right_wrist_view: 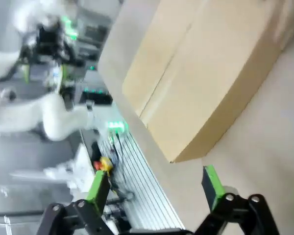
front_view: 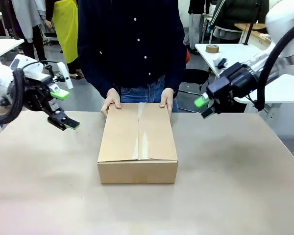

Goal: Pack the gift set into the box.
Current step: Press and hold the closed box until the human finishes sealing it.

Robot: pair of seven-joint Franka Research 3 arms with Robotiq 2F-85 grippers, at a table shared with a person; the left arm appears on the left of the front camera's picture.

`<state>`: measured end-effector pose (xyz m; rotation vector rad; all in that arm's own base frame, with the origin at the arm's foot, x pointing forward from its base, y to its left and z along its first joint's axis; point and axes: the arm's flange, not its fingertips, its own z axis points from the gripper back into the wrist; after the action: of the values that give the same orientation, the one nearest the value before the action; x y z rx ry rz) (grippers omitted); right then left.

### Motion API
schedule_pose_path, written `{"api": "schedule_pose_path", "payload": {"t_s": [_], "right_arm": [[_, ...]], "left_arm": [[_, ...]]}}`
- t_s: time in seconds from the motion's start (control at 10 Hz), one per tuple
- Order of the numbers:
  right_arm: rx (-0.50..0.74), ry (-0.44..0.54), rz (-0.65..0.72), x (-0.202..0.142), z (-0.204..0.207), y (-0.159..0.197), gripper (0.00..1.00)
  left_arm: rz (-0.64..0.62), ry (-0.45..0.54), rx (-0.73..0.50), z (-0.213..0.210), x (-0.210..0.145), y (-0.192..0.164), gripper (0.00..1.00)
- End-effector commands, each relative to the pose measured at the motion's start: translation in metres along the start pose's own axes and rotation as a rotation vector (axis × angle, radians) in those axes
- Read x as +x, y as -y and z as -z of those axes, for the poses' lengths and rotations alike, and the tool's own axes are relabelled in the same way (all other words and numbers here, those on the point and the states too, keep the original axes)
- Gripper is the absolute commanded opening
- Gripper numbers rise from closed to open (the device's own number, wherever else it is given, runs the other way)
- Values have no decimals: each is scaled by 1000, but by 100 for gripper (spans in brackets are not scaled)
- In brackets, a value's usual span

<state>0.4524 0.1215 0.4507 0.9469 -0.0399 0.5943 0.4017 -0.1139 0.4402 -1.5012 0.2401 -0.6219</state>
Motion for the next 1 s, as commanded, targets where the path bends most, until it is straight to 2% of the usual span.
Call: {"api": "schedule_pose_path", "payload": {"t_s": [0.0, 0.1, 0.2, 0.3, 0.4, 0.5, 0.6, 0.7, 0.8, 0.9], "right_arm": [[-139, -60, -592, 42, 53, -15, 100], [-122, 127, -828, 58, 66, -20, 100], [-144, 205, -1003, 64, 75, -22, 100], [-121, 267, -1045, 63, 76, -23, 100], [-109, 316, -1092, 60, 73, -25, 100], [-25, 367, -1155, 52, 67, -27, 100], [107, 360, -1190, 46, 65, -27, 100], [102, 334, -1147, 37, 59, -18, 100], [-147, 303, -977, 74, 62, -42, 100], [-147, 303, -977, 74, 62, -42, 100]], "left_arm": [[651, -71, 313, 29, 35, -4, 100], [945, -90, 445, 26, 44, -4, 100], [1153, 9, 594, 20, 41, -4, 100], [1261, 85, 645, 14, 37, -4, 100], [1341, 97, 719, 8, 35, -5, 100], [1406, 98, 781, 4, 33, -7, 100], [1473, 149, 820, -4, 34, -4, 100], [882, 111, 464, -5, 49, 0, 100], [882, 111, 464, -5, 49, 0, 100], [882, 111, 464, -5, 49, 0, 100]]}}
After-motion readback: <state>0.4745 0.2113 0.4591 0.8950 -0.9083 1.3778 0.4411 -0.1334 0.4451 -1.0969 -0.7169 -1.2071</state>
